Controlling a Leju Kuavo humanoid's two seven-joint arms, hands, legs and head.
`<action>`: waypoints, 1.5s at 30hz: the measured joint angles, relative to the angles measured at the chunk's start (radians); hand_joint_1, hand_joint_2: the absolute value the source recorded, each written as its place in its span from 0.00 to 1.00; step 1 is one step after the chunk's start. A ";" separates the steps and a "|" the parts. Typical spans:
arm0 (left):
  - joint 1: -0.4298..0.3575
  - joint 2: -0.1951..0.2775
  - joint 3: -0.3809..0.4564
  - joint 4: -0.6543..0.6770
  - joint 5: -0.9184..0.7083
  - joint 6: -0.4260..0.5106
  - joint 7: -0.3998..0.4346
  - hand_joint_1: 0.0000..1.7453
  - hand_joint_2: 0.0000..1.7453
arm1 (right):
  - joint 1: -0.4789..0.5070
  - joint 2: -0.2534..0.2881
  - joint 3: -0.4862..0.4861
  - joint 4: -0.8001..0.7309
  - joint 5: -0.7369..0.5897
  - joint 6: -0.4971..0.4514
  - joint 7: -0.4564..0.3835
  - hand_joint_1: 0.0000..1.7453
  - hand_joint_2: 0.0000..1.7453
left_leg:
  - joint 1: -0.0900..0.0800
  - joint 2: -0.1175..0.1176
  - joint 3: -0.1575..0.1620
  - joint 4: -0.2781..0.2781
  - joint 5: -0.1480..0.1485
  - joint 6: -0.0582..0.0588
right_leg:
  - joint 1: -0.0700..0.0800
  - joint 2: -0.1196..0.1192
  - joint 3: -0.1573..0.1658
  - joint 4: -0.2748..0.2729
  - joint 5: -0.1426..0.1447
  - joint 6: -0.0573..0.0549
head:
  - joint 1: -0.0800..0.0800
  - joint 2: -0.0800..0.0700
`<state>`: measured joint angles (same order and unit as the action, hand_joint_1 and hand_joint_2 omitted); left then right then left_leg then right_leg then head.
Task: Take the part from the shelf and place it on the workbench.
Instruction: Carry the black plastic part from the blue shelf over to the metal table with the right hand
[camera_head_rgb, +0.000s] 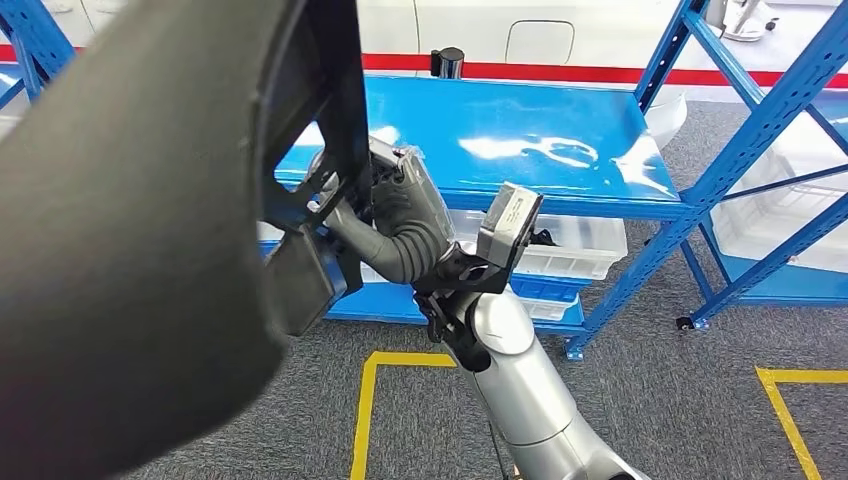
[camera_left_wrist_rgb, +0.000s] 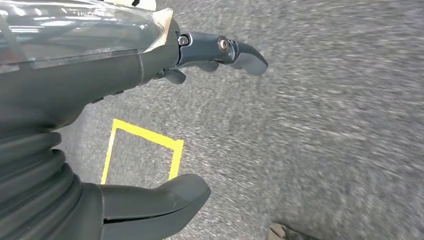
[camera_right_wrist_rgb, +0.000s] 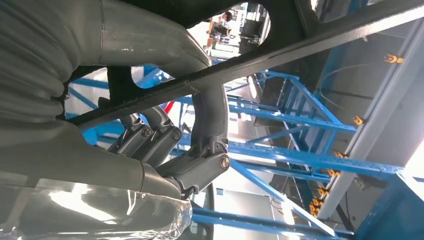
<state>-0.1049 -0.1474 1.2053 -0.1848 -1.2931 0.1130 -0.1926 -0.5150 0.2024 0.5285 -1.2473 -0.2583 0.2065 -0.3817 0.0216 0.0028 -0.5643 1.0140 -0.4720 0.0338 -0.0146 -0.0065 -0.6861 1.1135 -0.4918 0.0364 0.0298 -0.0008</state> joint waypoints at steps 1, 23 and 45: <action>0.000 0.000 0.000 0.000 0.000 0.001 0.000 0.00 1.00 | 0.000 -0.001 0.001 0.003 0.001 0.000 0.000 1.00 1.00 | -0.003 0.000 -0.019 0.001 0.014 0.005 | 0.001 0.001 -0.018 0.067 -0.049 -0.008 | 0.001 0.000; -0.002 -0.008 0.000 0.000 0.000 0.015 0.027 0.00 1.00 | -0.009 0.024 0.022 0.054 0.022 -0.003 -0.015 1.00 1.00 | 0.012 -0.008 -0.010 0.110 -0.020 -0.065 | 0.011 -0.003 0.080 -0.100 0.059 -0.026 | -0.003 0.000; 0.000 -0.004 -0.003 0.000 -0.030 0.012 0.009 0.00 1.00 | -0.008 0.015 0.031 0.080 0.061 -0.017 -0.039 1.00 1.00 | -0.004 -0.032 -0.150 0.063 0.061 -0.048 | 0.001 0.025 0.200 -0.123 -0.035 -0.032 | 0.002 0.000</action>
<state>-0.1046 -0.1516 1.2025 -0.1850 -1.3228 0.1253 -0.1835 -0.5233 0.2174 0.5600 -1.1677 -0.1975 0.1894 -0.4203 0.0178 -0.0291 -0.7142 1.0767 -0.4106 -0.0139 -0.0139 0.0185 -0.4857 0.9901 -0.5266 0.0043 0.0313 -0.0008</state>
